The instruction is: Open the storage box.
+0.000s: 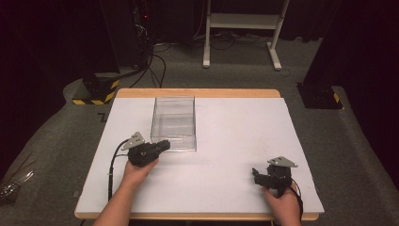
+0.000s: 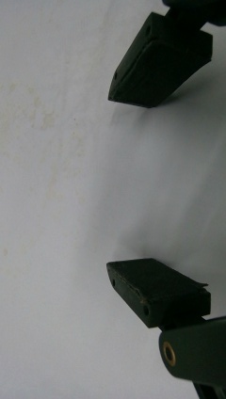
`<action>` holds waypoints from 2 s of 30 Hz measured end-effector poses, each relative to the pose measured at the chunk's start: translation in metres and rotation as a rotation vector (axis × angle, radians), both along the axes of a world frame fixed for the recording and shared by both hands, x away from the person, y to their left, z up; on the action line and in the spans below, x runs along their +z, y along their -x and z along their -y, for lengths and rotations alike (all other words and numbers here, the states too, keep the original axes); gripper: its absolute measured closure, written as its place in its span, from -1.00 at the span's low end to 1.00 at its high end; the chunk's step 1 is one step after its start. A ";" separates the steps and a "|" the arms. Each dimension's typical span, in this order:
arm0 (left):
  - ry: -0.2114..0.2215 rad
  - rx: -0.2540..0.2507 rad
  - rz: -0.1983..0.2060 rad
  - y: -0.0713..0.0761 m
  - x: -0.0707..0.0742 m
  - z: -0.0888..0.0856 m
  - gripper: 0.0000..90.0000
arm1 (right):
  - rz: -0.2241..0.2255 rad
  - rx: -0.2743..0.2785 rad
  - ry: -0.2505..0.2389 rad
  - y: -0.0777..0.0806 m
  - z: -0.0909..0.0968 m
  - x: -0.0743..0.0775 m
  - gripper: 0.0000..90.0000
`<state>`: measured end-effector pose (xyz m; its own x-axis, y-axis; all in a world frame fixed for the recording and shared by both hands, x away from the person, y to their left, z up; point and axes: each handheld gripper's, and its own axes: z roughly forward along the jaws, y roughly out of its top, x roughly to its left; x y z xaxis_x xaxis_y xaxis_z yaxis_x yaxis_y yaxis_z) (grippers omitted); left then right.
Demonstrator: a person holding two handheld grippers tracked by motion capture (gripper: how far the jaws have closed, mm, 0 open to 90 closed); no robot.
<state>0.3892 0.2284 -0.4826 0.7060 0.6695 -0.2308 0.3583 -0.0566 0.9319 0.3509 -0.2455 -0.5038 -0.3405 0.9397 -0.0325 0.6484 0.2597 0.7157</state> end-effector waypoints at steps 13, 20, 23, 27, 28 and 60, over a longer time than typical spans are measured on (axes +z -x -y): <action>0.018 -0.008 0.000 0.007 -0.001 -0.002 0.80 | -0.001 0.001 0.000 0.000 0.000 0.000 -0.63; 0.020 -0.010 0.000 0.011 -0.001 -0.002 0.81 | -0.002 0.002 0.001 0.000 0.000 0.000 -0.63; 0.020 -0.011 0.003 0.013 -0.001 -0.002 0.82 | -0.001 0.002 -0.001 0.000 0.000 0.000 -0.63; 0.020 -0.013 0.006 0.015 -0.002 -0.003 0.82 | -0.001 0.002 -0.001 0.000 0.000 0.000 -0.63; 0.025 -0.014 0.004 0.016 -0.002 -0.002 0.82 | -0.001 0.002 -0.001 0.000 0.000 0.000 -0.63; -0.013 -0.060 0.014 0.053 0.001 -0.002 0.85 | -0.001 0.007 0.001 0.000 0.000 0.000 -0.63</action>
